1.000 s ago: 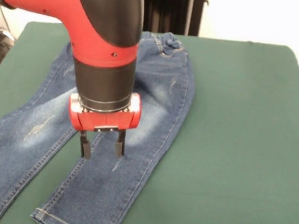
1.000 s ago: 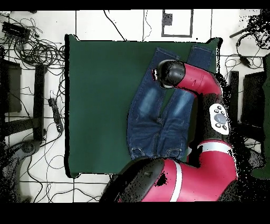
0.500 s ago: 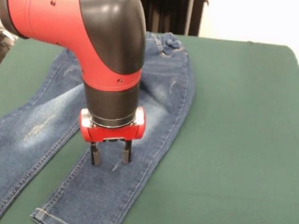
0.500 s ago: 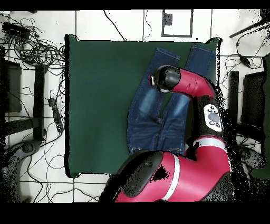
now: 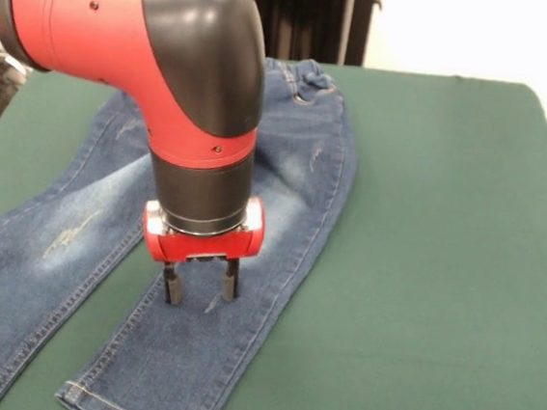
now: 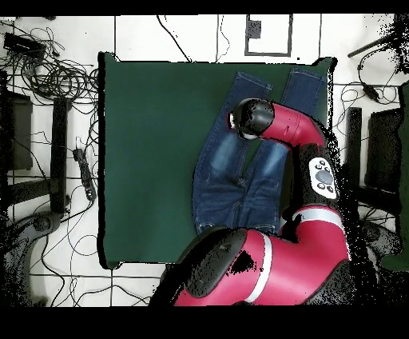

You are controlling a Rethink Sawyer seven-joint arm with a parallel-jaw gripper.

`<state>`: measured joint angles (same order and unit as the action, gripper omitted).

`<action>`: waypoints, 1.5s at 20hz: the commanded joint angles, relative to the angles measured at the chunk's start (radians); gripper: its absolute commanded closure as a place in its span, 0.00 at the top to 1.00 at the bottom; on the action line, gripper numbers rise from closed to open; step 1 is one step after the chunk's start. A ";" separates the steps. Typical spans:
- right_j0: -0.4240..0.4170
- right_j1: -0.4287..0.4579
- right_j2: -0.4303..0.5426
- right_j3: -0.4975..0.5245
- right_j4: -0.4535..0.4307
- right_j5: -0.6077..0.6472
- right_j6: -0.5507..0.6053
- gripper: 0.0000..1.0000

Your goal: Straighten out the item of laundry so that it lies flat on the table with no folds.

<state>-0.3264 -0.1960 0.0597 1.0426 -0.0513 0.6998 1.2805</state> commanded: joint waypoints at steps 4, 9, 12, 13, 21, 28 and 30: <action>0.043 0.112 0.007 0.051 0.012 -0.082 0.256 0.00; 0.039 0.108 0.011 0.063 0.017 -0.098 0.248 0.00; 0.019 0.099 0.044 0.086 0.021 -0.176 0.236 0.00; 0.017 0.098 0.050 0.088 0.022 -0.176 0.227 0.00; -0.016 0.083 0.119 0.106 0.004 -0.280 0.163 0.00; -0.018 0.072 0.148 0.093 -0.011 -0.291 0.115 0.00; -0.016 0.070 0.149 0.092 -0.012 -0.289 0.111 0.00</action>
<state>-0.3419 -0.1955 0.0700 1.0499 -0.0397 0.6343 1.2805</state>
